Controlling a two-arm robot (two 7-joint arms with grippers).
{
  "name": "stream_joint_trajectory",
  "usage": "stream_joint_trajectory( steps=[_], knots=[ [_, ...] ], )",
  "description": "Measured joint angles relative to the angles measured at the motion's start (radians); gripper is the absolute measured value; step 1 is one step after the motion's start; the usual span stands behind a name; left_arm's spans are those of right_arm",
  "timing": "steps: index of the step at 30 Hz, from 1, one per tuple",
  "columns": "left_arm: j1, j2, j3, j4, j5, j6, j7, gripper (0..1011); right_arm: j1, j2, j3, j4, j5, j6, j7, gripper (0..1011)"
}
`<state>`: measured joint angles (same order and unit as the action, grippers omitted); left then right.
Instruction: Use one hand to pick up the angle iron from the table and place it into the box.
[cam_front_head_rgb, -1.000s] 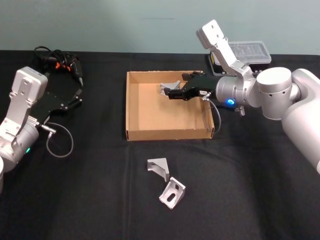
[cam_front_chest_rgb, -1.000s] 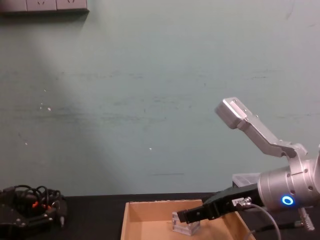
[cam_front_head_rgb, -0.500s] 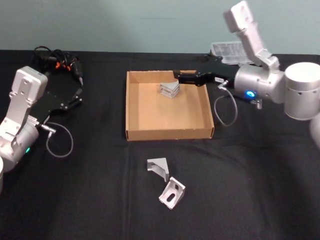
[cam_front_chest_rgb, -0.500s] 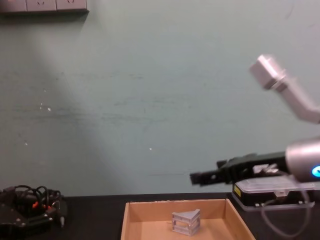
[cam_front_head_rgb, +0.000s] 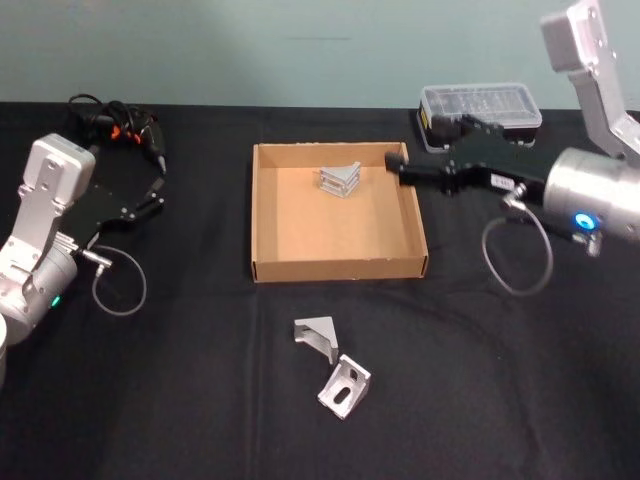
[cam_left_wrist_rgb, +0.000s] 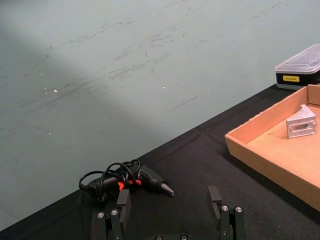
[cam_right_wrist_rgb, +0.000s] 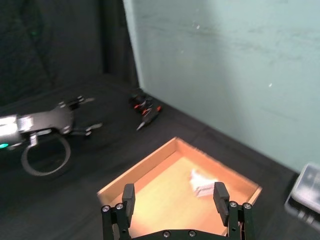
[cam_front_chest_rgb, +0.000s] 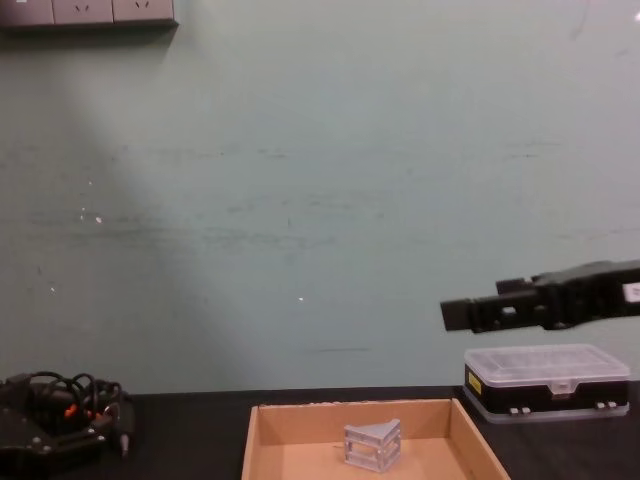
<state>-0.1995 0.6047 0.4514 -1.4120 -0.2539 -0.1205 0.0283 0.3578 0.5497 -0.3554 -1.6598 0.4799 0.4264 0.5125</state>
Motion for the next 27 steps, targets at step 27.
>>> stream_joint_trajectory(
  steps=[27],
  knots=[
    [0.0,0.0,0.0,0.0,0.0,0.0,0.0,1000,-0.207,0.186,-0.067,-0.263,0.141,0.228,0.014,1000]
  ],
)
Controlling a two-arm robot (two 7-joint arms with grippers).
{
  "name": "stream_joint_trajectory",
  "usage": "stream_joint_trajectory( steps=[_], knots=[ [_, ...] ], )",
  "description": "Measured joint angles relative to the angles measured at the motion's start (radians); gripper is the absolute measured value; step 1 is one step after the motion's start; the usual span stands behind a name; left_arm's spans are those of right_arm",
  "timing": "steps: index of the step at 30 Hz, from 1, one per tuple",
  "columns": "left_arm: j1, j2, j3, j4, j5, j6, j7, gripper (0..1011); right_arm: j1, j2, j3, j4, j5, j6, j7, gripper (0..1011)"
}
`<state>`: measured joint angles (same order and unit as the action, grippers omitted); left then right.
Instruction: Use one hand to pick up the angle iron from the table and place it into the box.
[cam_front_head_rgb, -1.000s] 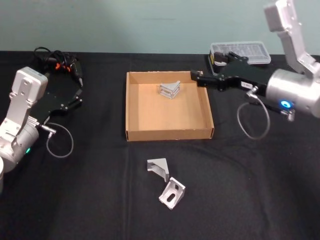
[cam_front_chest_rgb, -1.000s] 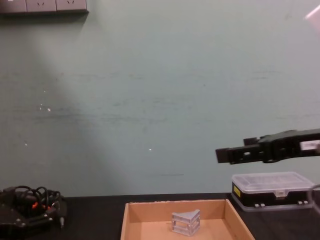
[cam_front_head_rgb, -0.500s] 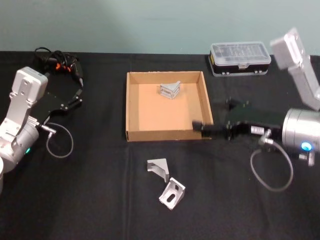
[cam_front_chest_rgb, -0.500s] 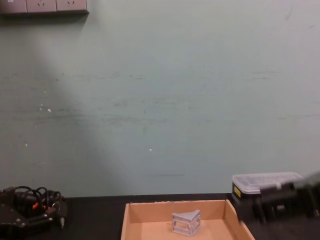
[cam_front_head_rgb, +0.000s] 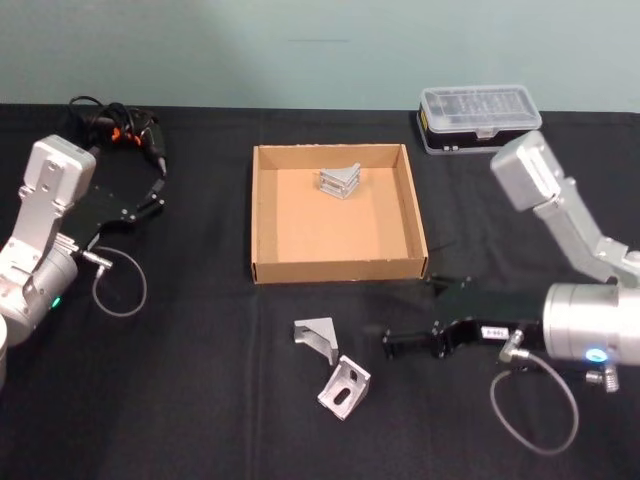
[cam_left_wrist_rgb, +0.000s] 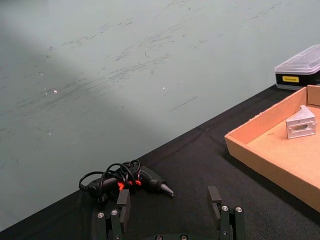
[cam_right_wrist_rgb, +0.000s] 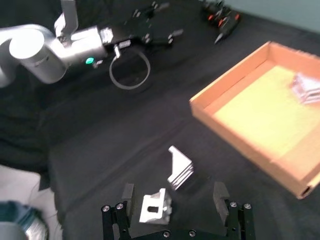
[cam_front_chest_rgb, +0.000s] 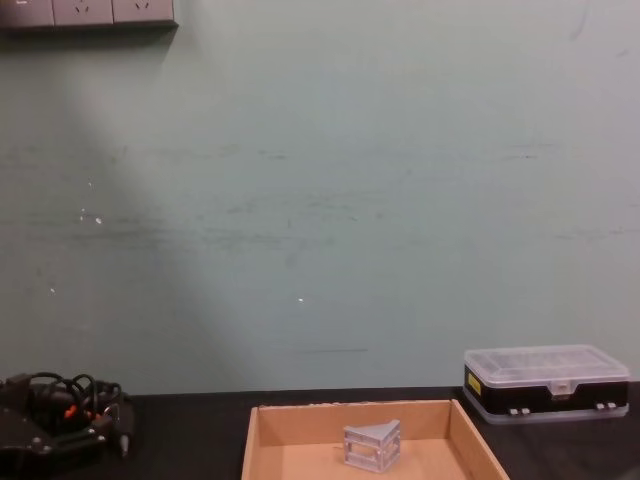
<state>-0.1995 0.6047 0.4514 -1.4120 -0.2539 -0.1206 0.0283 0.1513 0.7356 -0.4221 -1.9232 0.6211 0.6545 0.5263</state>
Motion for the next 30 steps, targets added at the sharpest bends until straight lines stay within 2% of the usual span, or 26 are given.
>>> stream_joint_trajectory(
  steps=[12,18,30],
  knots=[
    [0.0,0.0,0.0,0.0,0.0,0.0,0.0,1000,0.051,0.007,-0.103,0.008,-0.021,0.074,-0.017,1000],
    [0.0,0.0,0.0,0.0,0.0,0.0,0.0,1000,0.075,0.002,-0.137,0.019,-0.023,0.091,-0.026,1000],
    [0.0,0.0,0.0,0.0,0.0,0.0,0.0,1000,0.106,-0.011,-0.186,0.05,-0.022,0.084,-0.039,1000]
  ],
)
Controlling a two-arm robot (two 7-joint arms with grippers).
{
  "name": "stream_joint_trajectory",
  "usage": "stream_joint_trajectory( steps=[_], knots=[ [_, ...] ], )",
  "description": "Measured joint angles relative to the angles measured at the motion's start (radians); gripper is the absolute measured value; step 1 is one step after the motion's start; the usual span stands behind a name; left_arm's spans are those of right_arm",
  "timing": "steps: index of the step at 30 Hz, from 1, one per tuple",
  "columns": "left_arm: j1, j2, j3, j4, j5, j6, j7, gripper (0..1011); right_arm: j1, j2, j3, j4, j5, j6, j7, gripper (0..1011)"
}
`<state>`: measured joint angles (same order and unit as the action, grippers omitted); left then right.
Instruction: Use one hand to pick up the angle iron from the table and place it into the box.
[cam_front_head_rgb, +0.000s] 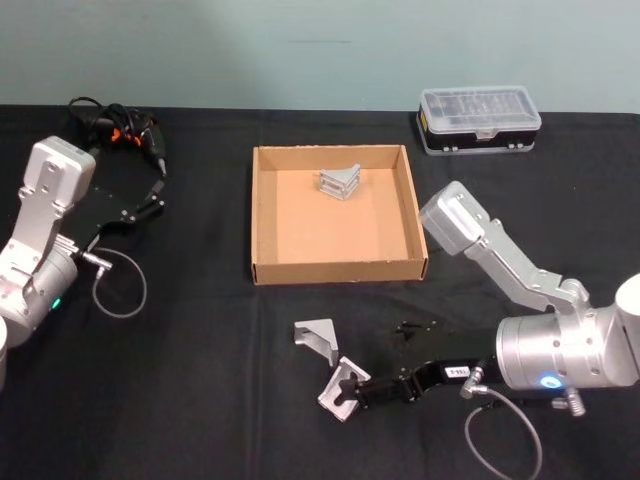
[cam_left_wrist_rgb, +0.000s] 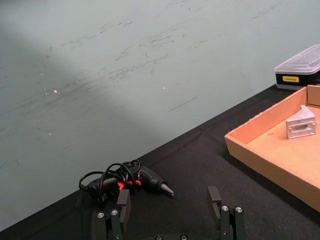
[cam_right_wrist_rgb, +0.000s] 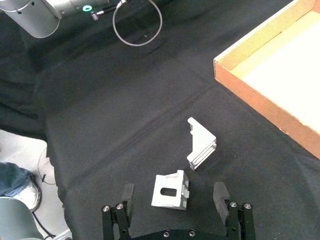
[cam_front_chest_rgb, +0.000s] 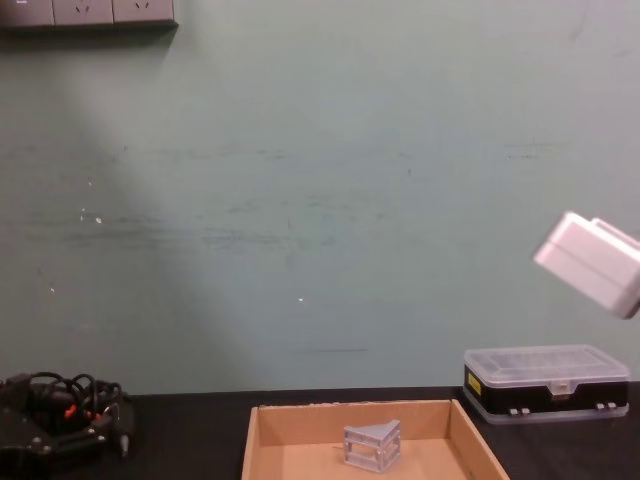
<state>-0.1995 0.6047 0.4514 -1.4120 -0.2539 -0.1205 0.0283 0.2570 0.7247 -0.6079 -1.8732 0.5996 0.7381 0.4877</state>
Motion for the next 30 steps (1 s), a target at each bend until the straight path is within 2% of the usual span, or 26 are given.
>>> stream_joint_trajectory(
  steps=[15,30],
  knots=[
    [0.0,0.0,0.0,0.0,0.0,0.0,0.0,1000,0.043,-0.01,-0.063,0.044,-0.003,-0.006,-0.016,1000],
    [0.0,0.0,0.0,0.0,0.0,0.0,0.0,1000,0.072,-0.037,-0.097,0.083,-0.014,-0.01,-0.027,1000]
  ],
)
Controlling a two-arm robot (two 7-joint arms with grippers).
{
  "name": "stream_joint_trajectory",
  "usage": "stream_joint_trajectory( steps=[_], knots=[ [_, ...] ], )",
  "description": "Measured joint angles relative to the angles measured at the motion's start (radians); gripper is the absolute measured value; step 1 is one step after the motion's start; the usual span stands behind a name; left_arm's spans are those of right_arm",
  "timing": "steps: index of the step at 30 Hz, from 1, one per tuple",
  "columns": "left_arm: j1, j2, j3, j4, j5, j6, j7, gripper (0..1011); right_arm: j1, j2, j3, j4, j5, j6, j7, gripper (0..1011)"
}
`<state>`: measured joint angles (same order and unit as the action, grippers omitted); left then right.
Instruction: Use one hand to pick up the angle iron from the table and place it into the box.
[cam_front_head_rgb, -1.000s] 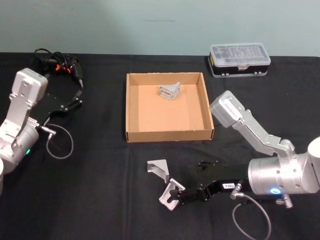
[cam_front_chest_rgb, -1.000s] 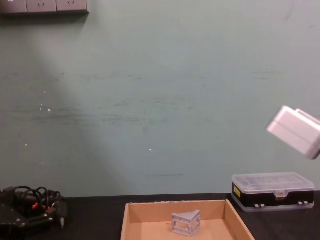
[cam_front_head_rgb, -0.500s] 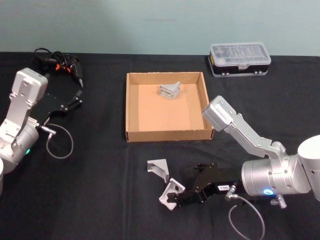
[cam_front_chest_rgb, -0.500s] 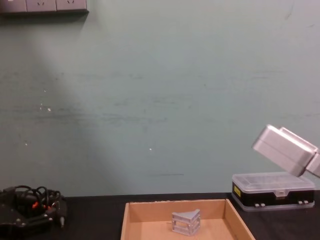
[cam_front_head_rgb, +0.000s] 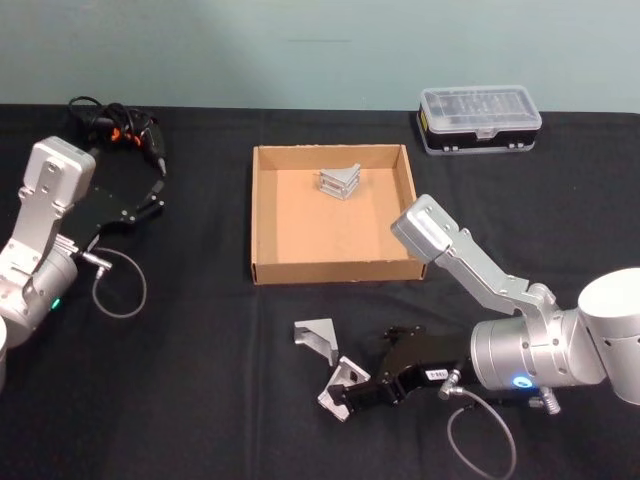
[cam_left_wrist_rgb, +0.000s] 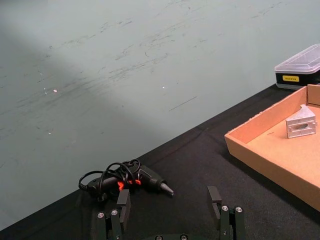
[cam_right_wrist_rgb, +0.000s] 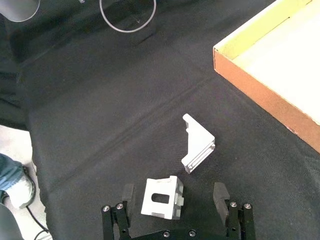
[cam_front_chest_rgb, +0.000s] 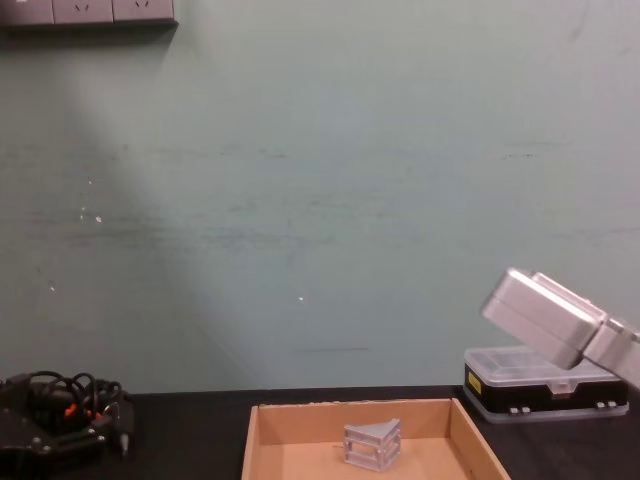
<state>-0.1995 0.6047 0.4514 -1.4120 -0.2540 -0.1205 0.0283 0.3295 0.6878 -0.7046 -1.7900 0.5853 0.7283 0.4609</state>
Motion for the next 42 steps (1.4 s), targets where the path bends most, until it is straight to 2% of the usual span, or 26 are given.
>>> stream_joint_trajectory(
  steps=[4,12,13,16,17,19,23,26,27,32,34,42],
  knots=[
    [0.0,0.0,0.0,0.0,0.0,0.0,0.0,1000,0.005,-0.004,-0.003,0.006,0.0,0.0,0.0,978],
    [0.0,0.0,0.0,0.0,0.0,0.0,0.0,1000,0.014,-0.012,-0.006,0.019,0.001,0.0,0.0,776],
    [0.0,0.0,0.0,0.0,0.0,0.0,0.0,1000,0.016,-0.013,-0.006,0.02,0.002,0.001,0.001,721],
    [0.0,0.0,0.0,0.0,0.0,0.0,0.0,1000,0.017,-0.013,-0.007,0.021,0.002,0.001,0.001,661],
    [0.0,0.0,0.0,0.0,0.0,0.0,0.0,1000,0.018,-0.012,-0.007,0.021,0.003,0.003,0.001,600],
    [0.0,0.0,0.0,0.0,0.0,0.0,0.0,1000,0.019,-0.012,-0.007,0.021,0.004,0.005,0.001,564],
    [0.0,0.0,0.0,0.0,0.0,0.0,0.0,1000,0.022,-0.011,-0.008,0.021,0.006,0.007,0.003,397],
    [0.0,0.0,0.0,0.0,0.0,0.0,0.0,1000,0.024,-0.01,-0.011,0.022,0.007,0.008,0.005,335],
    [0.0,0.0,0.0,0.0,0.0,0.0,0.0,1000,0.025,-0.009,-0.013,0.022,0.007,0.008,0.007,274],
    [0.0,0.0,0.0,0.0,0.0,0.0,0.0,1000,0.03,-0.009,-0.02,0.025,0.009,0.008,0.012,121],
    [0.0,0.0,0.0,0.0,0.0,0.0,0.0,1000,0.032,-0.009,-0.022,0.025,0.009,0.008,0.014,80],
    [0.0,0.0,0.0,0.0,0.0,0.0,0.0,1000,0.034,-0.009,-0.026,0.026,0.011,0.006,0.016,70]
  ],
)
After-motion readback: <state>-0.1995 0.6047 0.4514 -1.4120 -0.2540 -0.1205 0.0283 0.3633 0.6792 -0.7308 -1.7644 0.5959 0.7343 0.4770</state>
